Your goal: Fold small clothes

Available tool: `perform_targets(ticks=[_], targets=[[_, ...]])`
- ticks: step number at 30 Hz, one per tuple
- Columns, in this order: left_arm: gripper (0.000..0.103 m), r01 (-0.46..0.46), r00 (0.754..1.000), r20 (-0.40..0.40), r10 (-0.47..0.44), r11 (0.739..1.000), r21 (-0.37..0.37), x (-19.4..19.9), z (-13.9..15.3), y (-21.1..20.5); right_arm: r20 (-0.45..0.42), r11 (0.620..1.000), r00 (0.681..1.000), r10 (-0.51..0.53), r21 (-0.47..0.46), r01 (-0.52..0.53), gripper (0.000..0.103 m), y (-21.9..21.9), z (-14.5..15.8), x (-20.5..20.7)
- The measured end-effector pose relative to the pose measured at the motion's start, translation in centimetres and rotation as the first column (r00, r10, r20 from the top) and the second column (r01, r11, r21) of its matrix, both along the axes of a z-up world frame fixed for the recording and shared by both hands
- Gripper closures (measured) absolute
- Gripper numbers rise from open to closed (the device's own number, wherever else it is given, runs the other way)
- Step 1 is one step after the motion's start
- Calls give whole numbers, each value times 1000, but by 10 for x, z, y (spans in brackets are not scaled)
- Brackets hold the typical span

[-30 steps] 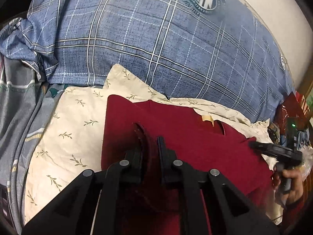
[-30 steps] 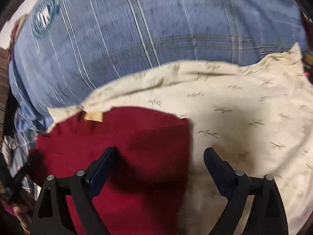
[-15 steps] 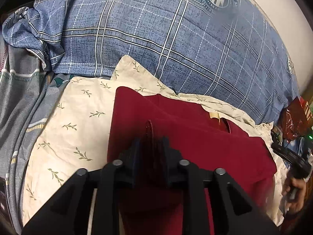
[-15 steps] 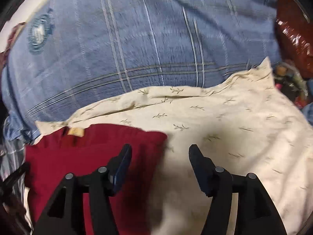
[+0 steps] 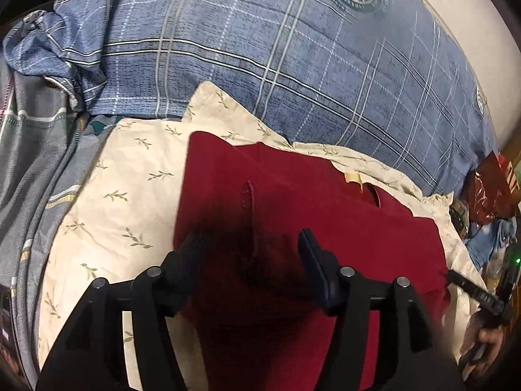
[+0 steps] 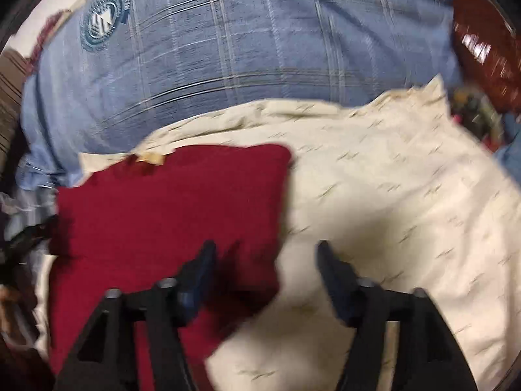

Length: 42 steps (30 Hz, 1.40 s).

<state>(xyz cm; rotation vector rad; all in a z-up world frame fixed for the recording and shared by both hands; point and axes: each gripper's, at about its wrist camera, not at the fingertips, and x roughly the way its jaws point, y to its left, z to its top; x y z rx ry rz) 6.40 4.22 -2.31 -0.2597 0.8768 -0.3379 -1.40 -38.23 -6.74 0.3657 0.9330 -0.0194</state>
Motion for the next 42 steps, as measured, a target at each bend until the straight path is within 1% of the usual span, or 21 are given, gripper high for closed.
perform_targets(ticks=[2,4,5,7,8,10,11,12,13,14,16,18,19,23,25,27,29,32,33,36,42], targets=[[43,-10,1000,-1,10,1000,-1,-1,0,3,-18,1000,1000,-3,-5,3,35,5,-12,9],[43,-21,1000,-11,21,1000,-4,-2,-1,8,-29,999,1000,5,-39,-6,75,8,-12,18],[43,-33,999,-17,33,999,0,-3,-2,10,-22,997,1000,13,-72,-15,82,9,-6,20],[43,-45,999,-23,45,999,3,-4,-2,14,17,991,1000,15,-136,-13,85,11,5,14],[42,-51,998,-26,51,999,1,-3,-3,16,28,978,1000,-3,-210,9,91,11,10,15],[42,-56,998,-33,56,998,-7,-1,-4,16,-6,943,999,-54,-330,49,103,10,4,20],[42,-56,998,-38,56,998,-13,0,-4,16,-37,944,997,-60,-326,45,103,6,-3,22],[42,-55,998,-40,54,998,-16,0,-4,16,-48,964,998,-48,-264,33,103,2,-5,22],[42,-53,998,-41,52,998,-17,-1,-4,15,-25,981,999,-48,-187,42,103,-2,-1,15],[42,-50,998,-36,49,999,-13,-2,-3,15,-1,983,998,-60,-171,59,100,-3,4,11],[41,-51,999,-21,50,999,-4,-3,-1,14,38,981,997,-65,-181,71,86,3,16,4],[39,-52,999,-13,52,999,0,-2,-1,13,68,984,998,-9,-175,21,56,20,26,6],[39,-50,999,-14,50,999,0,-1,-2,12,78,986,997,27,-169,-13,50,31,29,11],[39,-51,998,-24,51,999,7,9,-10,3,107,971,987,117,-221,-91,50,70,35,35],[39,-47,998,-43,48,999,17,15,-16,1,98,970,986,132,-218,-109,52,79,31,50],[39,-51,996,-66,51,999,14,20,-23,2,76,971,985,154,-194,-137,53,89,22,69],[37,-49,996,-68,50,999,14,21,-25,2,45,964,984,174,-210,-161,54,97,10,85],[36,-47,997,-60,49,998,32,22,-24,0,-41,959,986,164,-228,-169,55,101,-15,104],[36,-47,997,-58,49,998,33,22,-25,-1,-18,962,987,159,-224,-159,55,99,-16,105],[36,-46,997,-56,47,998,32,22,-25,0,-16,966,989,150,-209,-150,54,96,-8,101],[36,-47,997,-54,49,998,36,20,-25,1,41,967,990,136,-224,-124,52,88,15,63]])
